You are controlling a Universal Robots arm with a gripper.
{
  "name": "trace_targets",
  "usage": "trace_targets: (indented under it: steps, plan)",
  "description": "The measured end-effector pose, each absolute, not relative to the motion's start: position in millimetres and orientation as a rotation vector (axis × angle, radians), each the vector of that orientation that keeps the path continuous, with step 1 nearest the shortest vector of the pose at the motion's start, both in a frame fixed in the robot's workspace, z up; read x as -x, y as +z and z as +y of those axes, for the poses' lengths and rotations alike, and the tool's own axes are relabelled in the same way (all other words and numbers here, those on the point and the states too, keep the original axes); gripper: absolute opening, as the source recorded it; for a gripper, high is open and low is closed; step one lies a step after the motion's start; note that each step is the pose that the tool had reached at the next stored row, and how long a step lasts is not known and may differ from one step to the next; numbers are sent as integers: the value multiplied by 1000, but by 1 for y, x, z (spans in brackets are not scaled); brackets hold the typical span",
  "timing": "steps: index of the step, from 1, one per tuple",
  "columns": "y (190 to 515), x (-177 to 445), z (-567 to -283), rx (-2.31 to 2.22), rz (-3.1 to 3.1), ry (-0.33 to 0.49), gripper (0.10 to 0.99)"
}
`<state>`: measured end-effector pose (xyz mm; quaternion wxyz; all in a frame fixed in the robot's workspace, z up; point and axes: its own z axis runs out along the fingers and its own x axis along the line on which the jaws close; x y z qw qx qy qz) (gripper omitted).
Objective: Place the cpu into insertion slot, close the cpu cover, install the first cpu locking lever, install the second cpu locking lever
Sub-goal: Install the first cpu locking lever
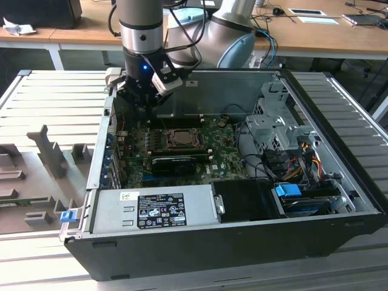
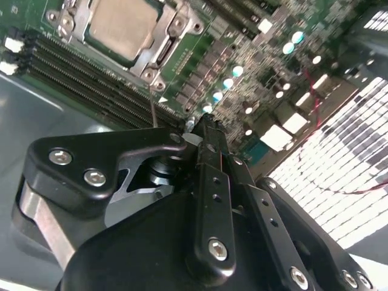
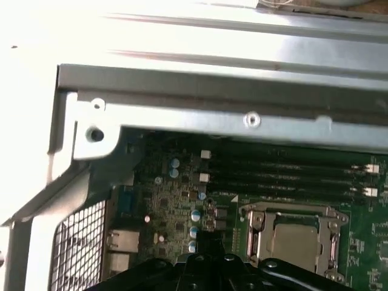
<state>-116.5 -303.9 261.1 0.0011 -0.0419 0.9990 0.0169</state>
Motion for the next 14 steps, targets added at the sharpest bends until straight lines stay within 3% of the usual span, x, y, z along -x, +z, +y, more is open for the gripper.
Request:
trace_targets:
  steps: [14]
  plan:
    - [259, 104, -293, 131, 3136, 53, 106]
